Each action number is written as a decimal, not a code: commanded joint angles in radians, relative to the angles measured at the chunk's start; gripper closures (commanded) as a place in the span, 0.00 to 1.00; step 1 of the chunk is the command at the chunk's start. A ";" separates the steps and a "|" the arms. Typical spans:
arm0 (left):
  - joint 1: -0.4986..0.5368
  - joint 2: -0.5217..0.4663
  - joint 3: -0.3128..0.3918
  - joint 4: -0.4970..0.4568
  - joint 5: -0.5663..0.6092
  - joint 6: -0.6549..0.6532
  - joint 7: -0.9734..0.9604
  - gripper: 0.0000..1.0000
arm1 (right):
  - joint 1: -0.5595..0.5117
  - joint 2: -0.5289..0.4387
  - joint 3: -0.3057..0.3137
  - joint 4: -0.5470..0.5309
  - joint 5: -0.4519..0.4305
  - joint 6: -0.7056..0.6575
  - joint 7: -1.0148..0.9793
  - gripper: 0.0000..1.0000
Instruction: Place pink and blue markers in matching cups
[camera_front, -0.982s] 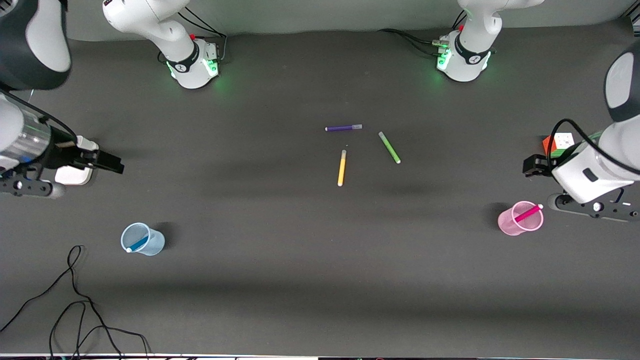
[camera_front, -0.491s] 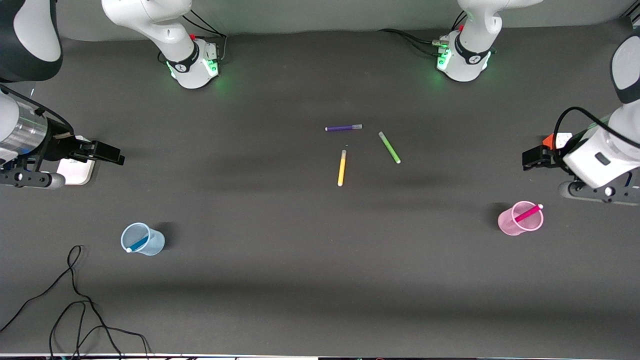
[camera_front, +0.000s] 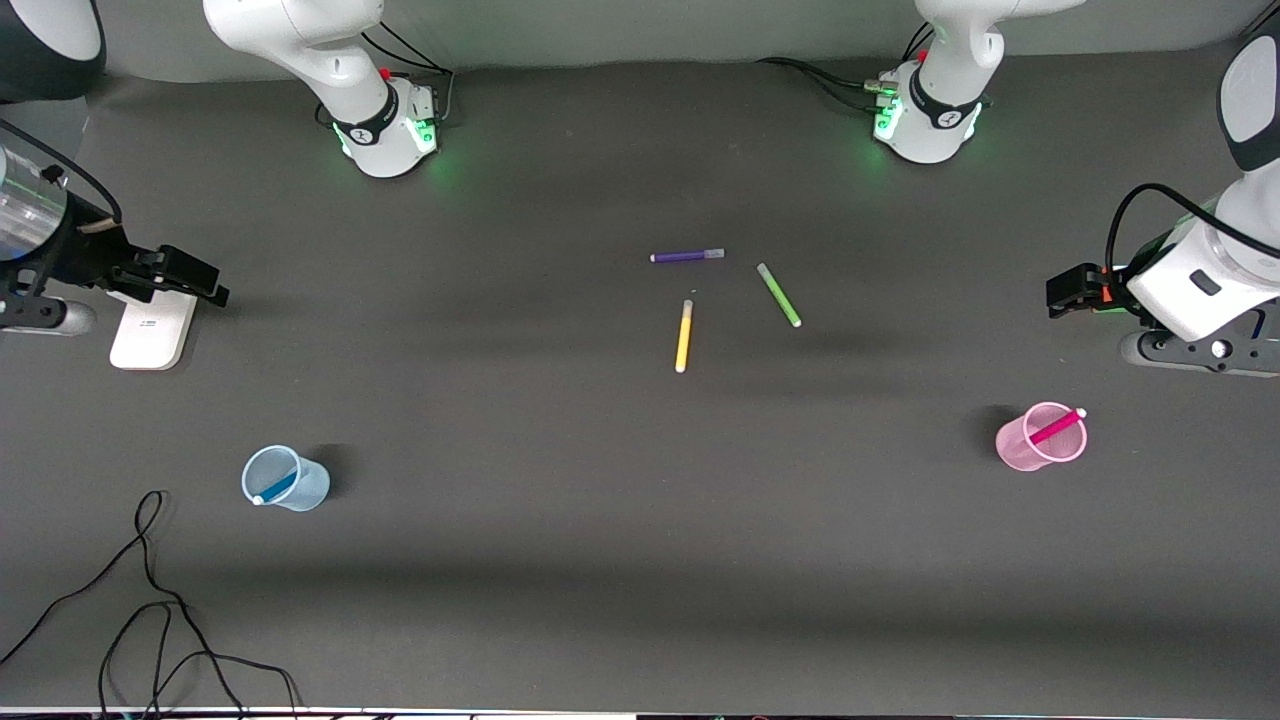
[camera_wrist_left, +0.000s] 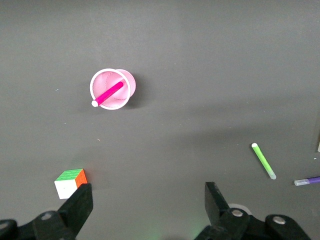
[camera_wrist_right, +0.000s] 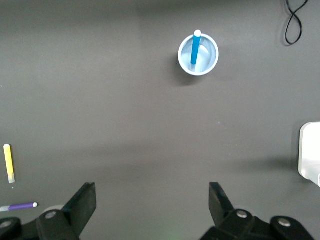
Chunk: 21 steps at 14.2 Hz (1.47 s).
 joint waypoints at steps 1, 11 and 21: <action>-0.004 -0.007 0.002 0.004 -0.003 0.008 0.023 0.00 | -0.003 -0.012 0.014 -0.033 -0.040 0.036 -0.003 0.00; -0.027 -0.021 0.005 -0.008 0.005 -0.009 0.021 0.00 | 0.051 0.019 0.018 -0.027 -0.080 0.071 0.002 0.00; -0.130 -0.099 0.130 -0.135 0.002 0.086 0.020 0.00 | 0.048 0.019 0.009 -0.012 -0.058 0.061 0.012 0.00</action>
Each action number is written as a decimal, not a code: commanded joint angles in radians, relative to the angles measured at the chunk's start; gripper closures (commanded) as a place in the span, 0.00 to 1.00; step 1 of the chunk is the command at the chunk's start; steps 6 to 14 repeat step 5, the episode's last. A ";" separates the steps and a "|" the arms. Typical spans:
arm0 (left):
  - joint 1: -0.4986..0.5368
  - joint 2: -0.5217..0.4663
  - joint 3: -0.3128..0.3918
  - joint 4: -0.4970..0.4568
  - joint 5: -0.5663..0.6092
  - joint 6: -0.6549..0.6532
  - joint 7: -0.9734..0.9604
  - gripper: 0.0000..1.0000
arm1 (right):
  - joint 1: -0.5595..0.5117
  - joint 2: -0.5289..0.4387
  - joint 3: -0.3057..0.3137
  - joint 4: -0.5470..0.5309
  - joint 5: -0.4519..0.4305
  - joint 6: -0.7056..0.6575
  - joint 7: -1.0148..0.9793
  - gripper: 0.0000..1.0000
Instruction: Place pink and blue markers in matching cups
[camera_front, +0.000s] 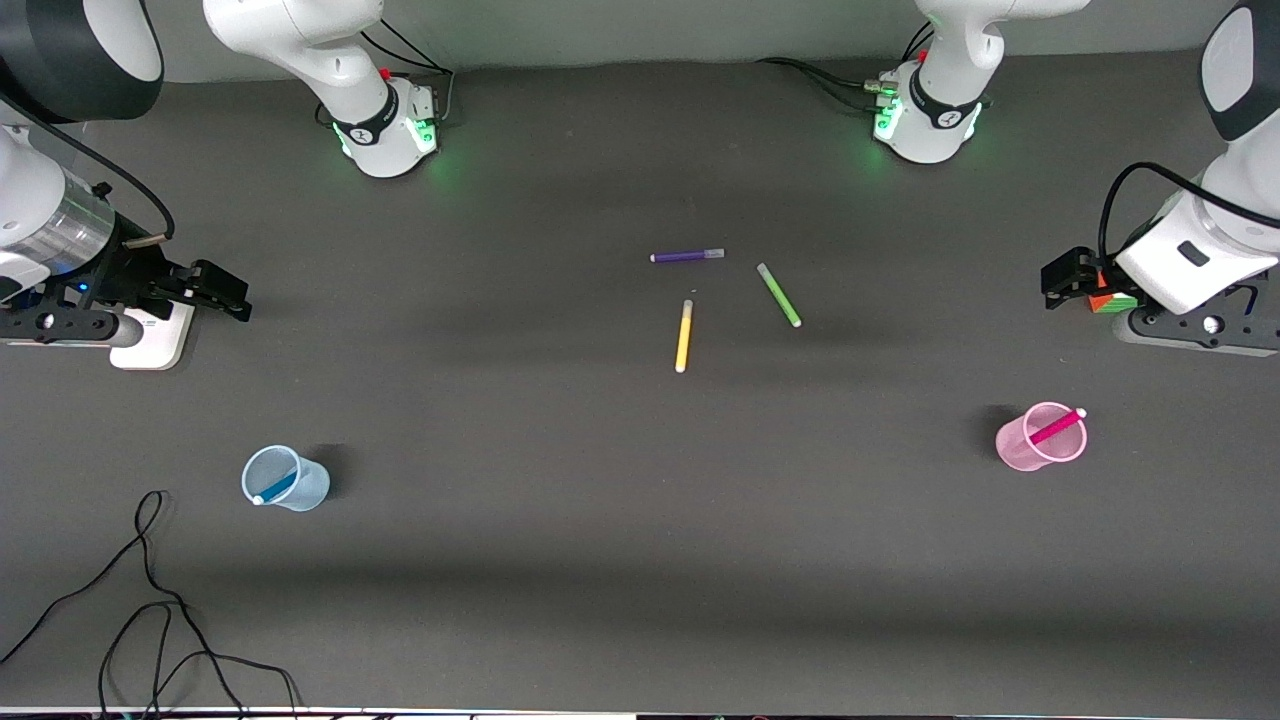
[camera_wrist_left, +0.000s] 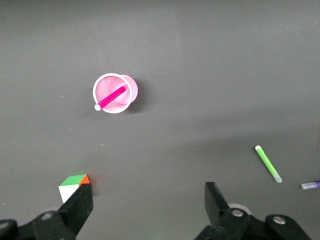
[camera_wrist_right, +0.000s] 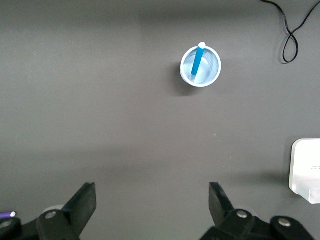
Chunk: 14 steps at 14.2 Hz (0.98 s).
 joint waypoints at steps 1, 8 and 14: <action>-0.020 -0.015 0.022 -0.034 -0.006 0.017 0.007 0.00 | 0.000 -0.002 -0.003 0.010 0.005 0.001 0.011 0.00; -0.018 -0.013 0.022 -0.034 -0.009 0.017 0.009 0.00 | 0.000 -0.002 -0.003 0.010 0.005 0.001 0.011 0.00; -0.018 -0.013 0.022 -0.034 -0.009 0.017 0.009 0.00 | 0.000 -0.002 -0.003 0.010 0.005 0.001 0.011 0.00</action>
